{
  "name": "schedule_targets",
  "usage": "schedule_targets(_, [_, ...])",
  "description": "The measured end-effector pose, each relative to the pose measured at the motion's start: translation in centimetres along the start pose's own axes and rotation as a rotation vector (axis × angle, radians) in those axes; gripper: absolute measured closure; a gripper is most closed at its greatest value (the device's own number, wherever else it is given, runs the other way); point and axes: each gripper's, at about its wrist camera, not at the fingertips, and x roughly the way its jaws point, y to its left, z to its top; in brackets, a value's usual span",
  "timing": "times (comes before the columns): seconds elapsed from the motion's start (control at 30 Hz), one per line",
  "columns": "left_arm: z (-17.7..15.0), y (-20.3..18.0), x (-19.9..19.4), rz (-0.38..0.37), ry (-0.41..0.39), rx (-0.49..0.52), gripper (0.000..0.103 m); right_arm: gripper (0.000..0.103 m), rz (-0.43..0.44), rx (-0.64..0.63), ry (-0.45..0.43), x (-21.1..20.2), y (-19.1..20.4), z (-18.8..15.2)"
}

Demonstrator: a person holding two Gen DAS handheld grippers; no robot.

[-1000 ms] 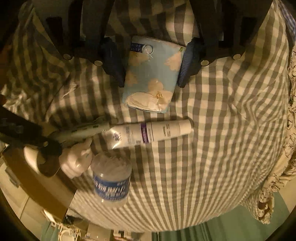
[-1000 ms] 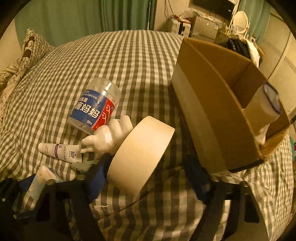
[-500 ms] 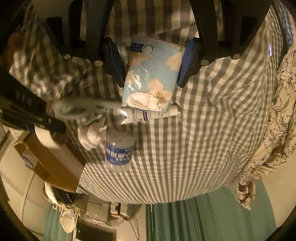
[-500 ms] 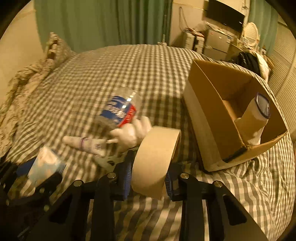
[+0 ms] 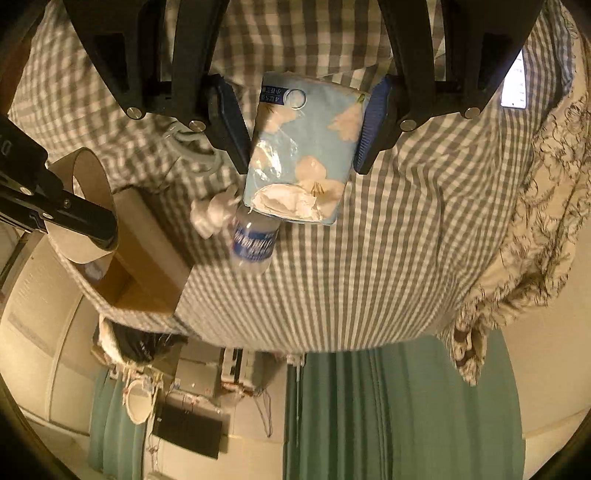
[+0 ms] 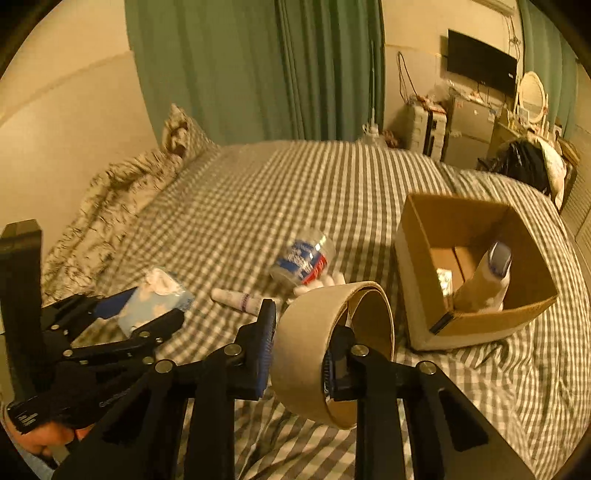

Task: Organize objects
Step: 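Lift the tissue pack with the left tool while the right tool grasps the masking tape, then drop the tissue pack and tape roll into the box, opening both tools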

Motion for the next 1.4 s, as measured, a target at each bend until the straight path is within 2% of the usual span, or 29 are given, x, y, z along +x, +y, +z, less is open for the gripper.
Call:
schedule_targets(0.27, [4.2,-3.7,-3.2,-0.061,-0.097,0.052,0.045,0.081,0.031,-0.036,-0.101,-4.5,-1.0,2.9])
schedule_targets(0.43, [7.5,-6.8,-3.0,-0.111,-0.124,0.081,0.045,0.081,0.006,-0.031,-0.135,-6.5,-4.7,5.4])
schedule_targets(0.63, [12.2,-11.7,-0.7,-0.152,-0.132,0.127,0.045,0.081,-0.066,0.016,-0.163,-7.0,-11.3,9.2])
schedule_targets(0.8, [15.5,-16.2,2.6,-0.202,-0.11,0.157,0.045,0.081,-0.089,0.062,-0.143,-4.9,-16.8,10.9])
schedule_targets(1.03, [16.7,-21.5,9.3,-0.218,-0.016,0.209,0.045,0.081,-0.115,0.152,-0.048,0.5,-23.9,10.2])
schedule_targets(1.2, [16.7,-22.9,12.7,-0.227,0.04,0.202,0.045,0.081,-0.094,0.207,-0.001,3.9,-27.1,8.9])
schedule_targets(1.37, [16.5,-23.9,14.7,-0.233,0.08,0.2,0.044,0.079,-0.085,0.233,0.037,5.7,-28.1,8.2])
schedule_targets(1.4, [16.5,-23.9,14.9,-0.235,0.088,0.195,0.043,0.074,-0.089,0.24,0.049,5.9,-28.3,8.2])
